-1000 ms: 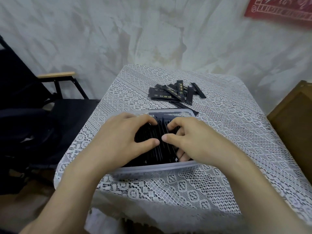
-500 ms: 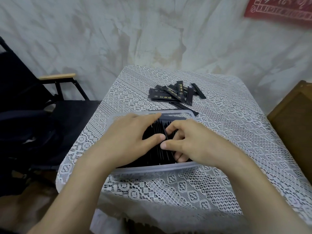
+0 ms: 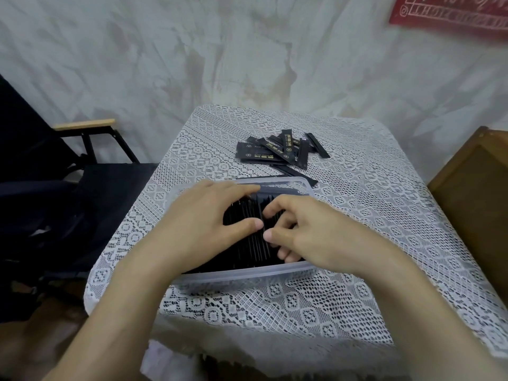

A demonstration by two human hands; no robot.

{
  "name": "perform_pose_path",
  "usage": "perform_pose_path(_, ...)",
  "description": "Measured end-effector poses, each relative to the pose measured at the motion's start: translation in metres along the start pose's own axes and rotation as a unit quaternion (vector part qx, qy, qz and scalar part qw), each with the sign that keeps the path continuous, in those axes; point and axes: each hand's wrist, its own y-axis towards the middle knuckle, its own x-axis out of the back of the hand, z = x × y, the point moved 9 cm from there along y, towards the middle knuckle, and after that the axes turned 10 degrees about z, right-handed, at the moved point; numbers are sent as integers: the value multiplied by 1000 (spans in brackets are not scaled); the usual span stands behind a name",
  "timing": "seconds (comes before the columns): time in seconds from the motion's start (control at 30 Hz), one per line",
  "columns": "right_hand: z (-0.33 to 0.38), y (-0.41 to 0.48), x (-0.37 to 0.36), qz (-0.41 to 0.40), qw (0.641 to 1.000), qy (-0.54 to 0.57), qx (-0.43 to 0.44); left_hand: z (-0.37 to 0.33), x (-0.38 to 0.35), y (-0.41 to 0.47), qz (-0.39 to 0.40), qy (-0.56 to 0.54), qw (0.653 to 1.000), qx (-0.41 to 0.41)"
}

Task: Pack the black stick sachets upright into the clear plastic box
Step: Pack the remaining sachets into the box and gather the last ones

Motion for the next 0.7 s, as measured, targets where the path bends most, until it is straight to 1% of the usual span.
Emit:
perform_pose_path(0.1, 4, -1, 0, -15, 998, -57, -2, -1, -1, 0, 5, 36, 999, 5)
perform_pose_path(0.2, 8, -4, 1, -18, 996, -87, -5, -2, 0, -1, -2, 45, 999, 6)
perform_pose_path(0.4, 5, -6, 2, -11, 999, -44, 6, -4, 5, -10, -25, 40, 999, -12)
perform_pose_path(0.57, 3, -4, 1, -22, 999, -29, 15, -9, 6, -11, -37, 38, 998, -36)
perform_pose_path(0.63, 3, -5, 1, -24, 999, -27, 16, -9, 5, -11, -41, 19, 998, -43)
perform_pose_path(0.7, 4, -5, 1, -22, 999, -36, 15, -5, 7, -13, -43, -24, 998, -43)
